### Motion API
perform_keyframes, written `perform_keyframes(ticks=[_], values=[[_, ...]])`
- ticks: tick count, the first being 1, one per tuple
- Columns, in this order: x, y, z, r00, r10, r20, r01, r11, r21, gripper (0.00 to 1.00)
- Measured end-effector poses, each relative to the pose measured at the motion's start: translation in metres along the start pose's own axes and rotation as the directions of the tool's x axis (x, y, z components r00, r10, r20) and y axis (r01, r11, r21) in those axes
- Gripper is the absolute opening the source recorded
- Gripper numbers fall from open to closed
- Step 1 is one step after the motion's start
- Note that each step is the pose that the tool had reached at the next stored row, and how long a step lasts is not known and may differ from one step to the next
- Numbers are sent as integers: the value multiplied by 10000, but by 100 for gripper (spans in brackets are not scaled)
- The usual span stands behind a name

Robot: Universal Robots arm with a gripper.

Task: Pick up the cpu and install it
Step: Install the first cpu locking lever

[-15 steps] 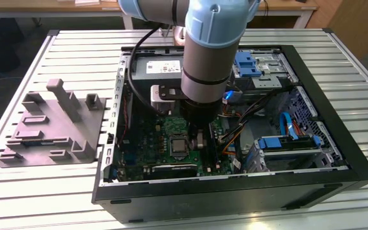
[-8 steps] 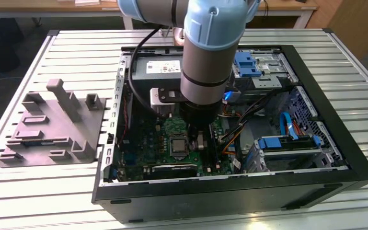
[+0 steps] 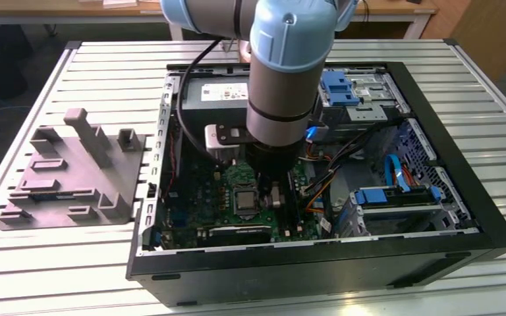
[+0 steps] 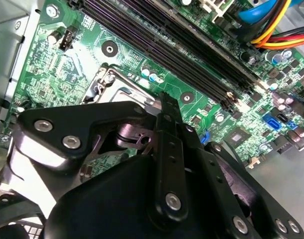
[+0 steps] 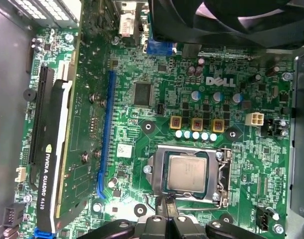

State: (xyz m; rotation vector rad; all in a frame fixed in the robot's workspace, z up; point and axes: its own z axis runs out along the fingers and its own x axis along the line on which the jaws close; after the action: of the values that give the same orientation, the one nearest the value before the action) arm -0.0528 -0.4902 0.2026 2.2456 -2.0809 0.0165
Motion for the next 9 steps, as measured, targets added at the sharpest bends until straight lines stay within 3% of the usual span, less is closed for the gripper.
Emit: perform_keyframes(ticks=[9], values=[[-3, -2, 57, 10000, -3, 0, 3, 10000, 6, 11]])
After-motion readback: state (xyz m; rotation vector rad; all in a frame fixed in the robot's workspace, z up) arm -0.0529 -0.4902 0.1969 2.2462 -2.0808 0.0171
